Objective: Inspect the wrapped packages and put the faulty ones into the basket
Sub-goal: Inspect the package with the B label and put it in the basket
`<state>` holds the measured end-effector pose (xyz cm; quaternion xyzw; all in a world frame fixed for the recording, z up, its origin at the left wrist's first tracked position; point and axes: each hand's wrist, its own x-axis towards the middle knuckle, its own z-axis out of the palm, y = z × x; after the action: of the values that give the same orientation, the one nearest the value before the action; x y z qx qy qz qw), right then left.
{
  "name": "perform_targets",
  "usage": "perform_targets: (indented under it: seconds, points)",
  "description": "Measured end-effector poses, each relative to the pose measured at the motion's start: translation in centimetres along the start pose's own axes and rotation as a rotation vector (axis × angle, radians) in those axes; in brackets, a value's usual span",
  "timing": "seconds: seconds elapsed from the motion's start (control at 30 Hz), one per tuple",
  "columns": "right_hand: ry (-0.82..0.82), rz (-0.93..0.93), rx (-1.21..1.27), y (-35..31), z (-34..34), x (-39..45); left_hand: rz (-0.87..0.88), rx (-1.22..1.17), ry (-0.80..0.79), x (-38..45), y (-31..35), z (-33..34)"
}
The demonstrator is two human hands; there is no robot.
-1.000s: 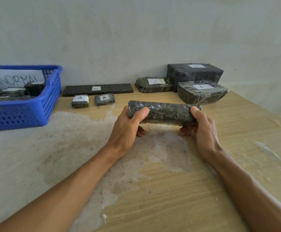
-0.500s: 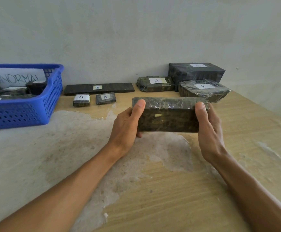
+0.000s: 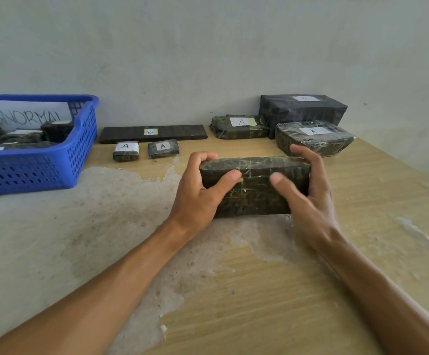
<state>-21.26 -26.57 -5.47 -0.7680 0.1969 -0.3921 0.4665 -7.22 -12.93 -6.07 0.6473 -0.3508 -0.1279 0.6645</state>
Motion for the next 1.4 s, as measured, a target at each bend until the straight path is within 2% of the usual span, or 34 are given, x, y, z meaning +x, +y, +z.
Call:
perform_targets:
  seconds: [0.27, 0.67, 0.83, 1.07, 1.4]
  points:
    - [0.09, -0.031, -0.047, -0.3, 0.6, -0.2, 0.077, 0.073, 0.043, -0.2, 0.4, 0.1]
    - [0.173, 0.02, -0.153, -0.7, 1.2, -0.6, 0.285, 0.232, 0.109, -1.2, 0.8, 0.8]
    - [0.137, 0.036, -0.125, -0.5, 0.7, -0.4, 0.258, 0.206, 0.082, -1.2, 1.0, 0.8]
    - [0.083, 0.071, -0.034, -0.2, 0.5, -0.1, 0.112, 0.038, 0.013, -0.9, 1.0, 0.2]
    - [0.055, 0.113, 0.073, 0.0, 0.3, 0.4, 0.068, 0.064, 0.066, -0.3, -0.5, -0.1]
